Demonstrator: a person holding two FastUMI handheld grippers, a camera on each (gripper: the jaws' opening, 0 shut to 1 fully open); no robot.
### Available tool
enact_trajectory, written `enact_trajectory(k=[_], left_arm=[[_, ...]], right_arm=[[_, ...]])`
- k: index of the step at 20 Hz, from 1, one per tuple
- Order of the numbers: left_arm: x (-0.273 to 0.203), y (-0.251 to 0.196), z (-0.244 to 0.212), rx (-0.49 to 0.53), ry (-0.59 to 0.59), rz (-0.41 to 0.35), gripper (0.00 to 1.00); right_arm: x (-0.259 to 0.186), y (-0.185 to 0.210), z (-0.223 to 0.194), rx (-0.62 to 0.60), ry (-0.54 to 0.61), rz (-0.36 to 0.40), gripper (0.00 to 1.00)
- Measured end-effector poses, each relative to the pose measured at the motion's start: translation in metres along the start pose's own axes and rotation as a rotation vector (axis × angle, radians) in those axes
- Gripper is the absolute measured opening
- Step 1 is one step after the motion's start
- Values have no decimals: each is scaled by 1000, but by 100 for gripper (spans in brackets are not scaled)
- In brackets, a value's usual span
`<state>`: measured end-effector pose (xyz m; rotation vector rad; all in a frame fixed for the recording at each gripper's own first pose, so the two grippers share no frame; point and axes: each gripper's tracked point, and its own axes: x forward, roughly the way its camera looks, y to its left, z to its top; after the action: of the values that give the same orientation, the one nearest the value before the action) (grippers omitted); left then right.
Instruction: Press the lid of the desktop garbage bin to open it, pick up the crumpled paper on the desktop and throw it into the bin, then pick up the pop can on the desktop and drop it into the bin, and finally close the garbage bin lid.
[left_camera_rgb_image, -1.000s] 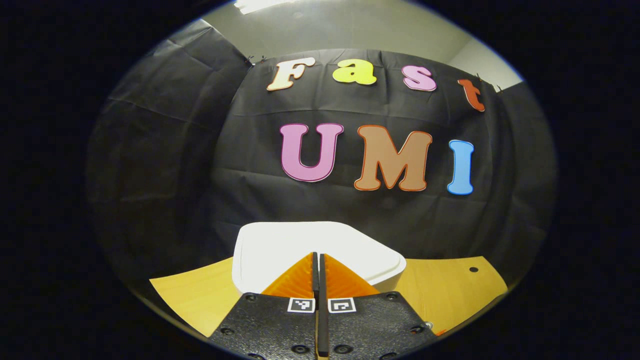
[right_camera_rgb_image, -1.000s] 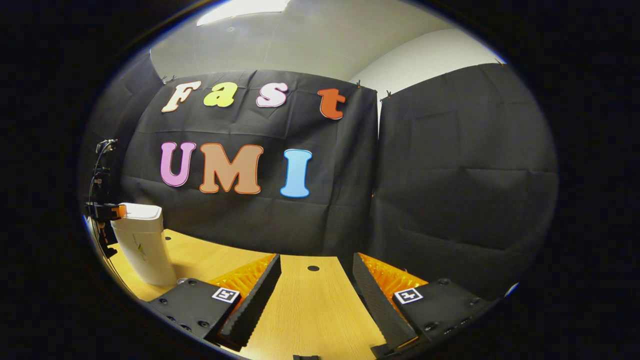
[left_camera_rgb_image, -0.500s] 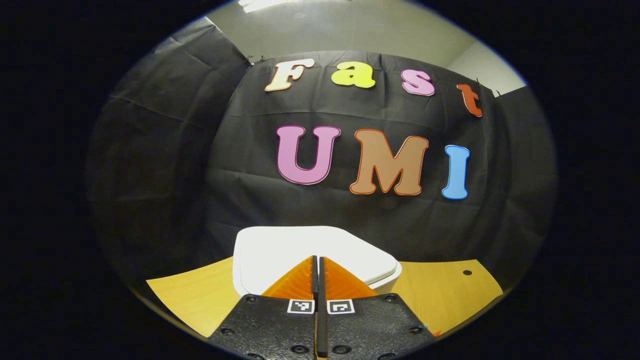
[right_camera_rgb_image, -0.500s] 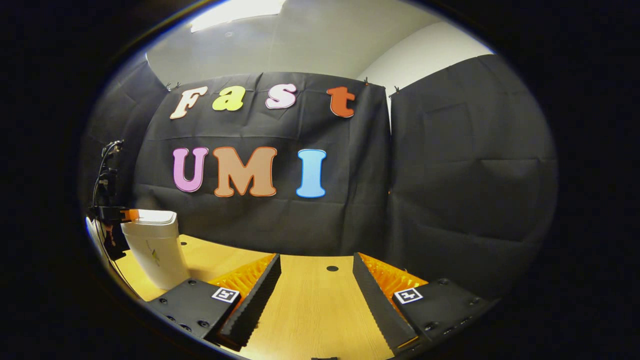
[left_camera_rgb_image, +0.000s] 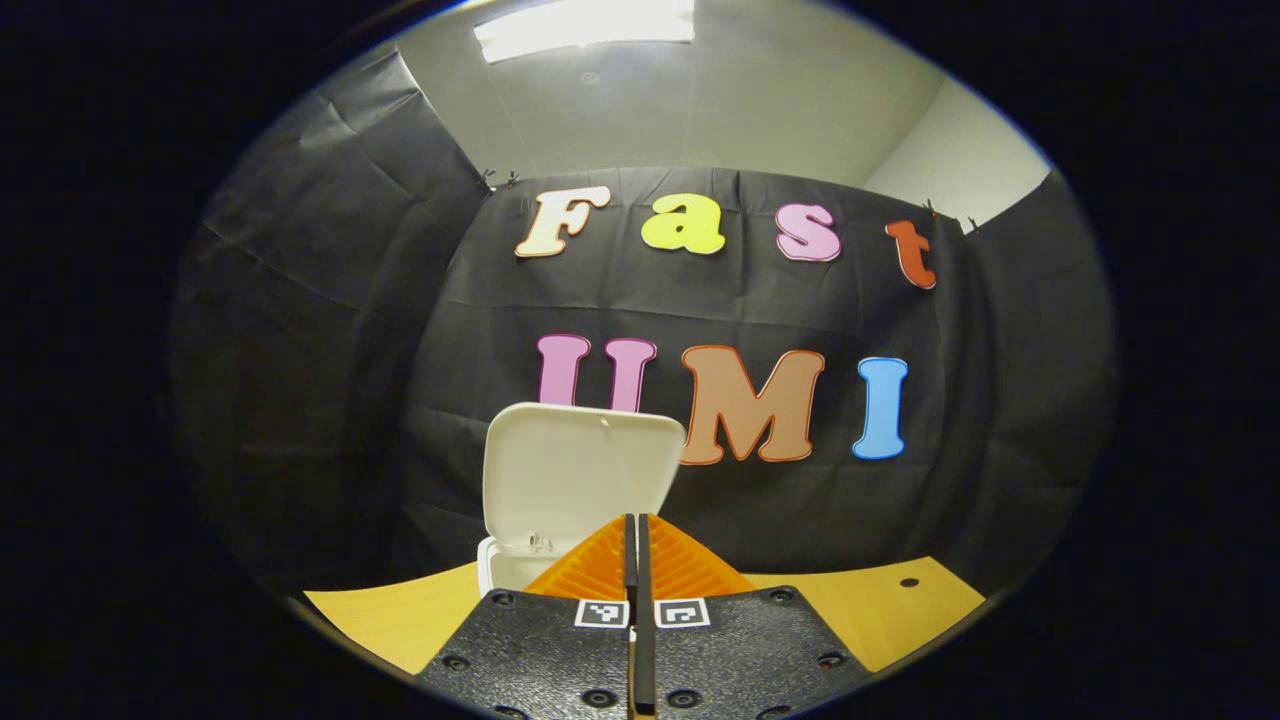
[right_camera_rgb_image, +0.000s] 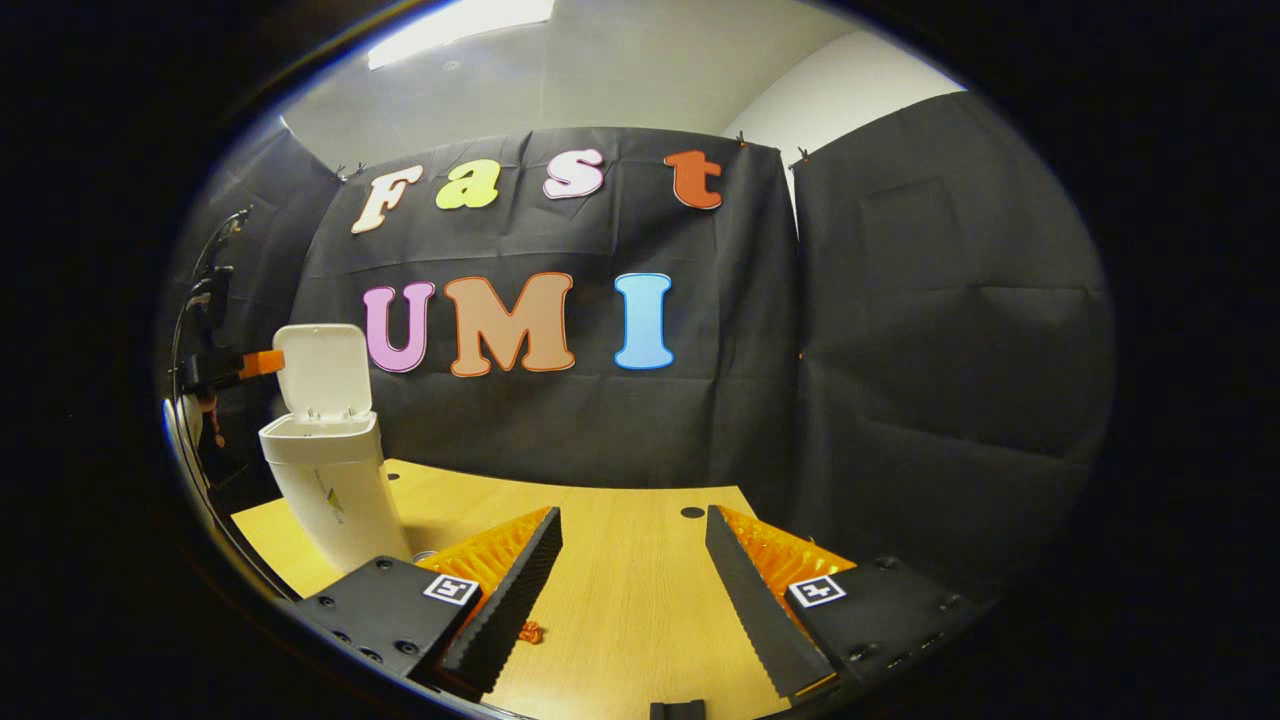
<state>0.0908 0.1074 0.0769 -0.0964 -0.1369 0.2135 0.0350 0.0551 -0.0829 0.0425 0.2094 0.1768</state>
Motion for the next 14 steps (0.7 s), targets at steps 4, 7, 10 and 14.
enact_trajectory(k=[4,7,10,14], left_arm=[[-28,-6,4,28,-17,-9,0],[-51,-12,-9,47,7,-37,0],[-74,-6,-18,50,11,-5,0],[-95,-7,-22,52,3,5,25]], right_arm=[[15,18,-22,53,38,64,96],[34,38,-45,82,84,129,97],[54,64,-72,105,156,212,96],[78,93,-125,98,296,313,96]])
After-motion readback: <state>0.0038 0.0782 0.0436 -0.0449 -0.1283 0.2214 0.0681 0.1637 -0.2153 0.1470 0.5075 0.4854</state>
